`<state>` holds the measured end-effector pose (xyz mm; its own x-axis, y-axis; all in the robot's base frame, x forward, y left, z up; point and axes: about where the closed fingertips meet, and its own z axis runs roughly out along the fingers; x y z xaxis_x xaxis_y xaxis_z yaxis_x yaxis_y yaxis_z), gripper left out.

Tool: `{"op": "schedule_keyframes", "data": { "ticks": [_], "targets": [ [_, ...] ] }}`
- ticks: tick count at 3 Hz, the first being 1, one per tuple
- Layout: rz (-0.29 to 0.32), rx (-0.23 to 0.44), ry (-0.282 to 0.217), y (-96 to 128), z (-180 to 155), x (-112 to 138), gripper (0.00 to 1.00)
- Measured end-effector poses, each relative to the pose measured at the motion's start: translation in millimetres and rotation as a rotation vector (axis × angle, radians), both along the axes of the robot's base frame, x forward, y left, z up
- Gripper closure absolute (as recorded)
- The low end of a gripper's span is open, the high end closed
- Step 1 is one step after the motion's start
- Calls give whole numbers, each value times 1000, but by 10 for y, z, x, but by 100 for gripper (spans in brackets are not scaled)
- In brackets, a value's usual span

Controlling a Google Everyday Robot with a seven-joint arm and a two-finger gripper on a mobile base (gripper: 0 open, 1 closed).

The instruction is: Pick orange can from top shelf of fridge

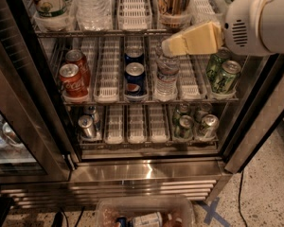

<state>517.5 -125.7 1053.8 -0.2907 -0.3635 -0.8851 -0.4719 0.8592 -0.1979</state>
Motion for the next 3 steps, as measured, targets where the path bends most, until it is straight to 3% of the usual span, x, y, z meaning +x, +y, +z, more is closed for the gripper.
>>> {"op": "schedule_keyframes", "data": {
  "ticks": [1,2,3],
  "targets": [
    [0,0,-1,0,1,0,0],
    [0,-10,-33,29,75,-9,0],
    [14,-6,-101,99,157,53,0]
  ]
}}
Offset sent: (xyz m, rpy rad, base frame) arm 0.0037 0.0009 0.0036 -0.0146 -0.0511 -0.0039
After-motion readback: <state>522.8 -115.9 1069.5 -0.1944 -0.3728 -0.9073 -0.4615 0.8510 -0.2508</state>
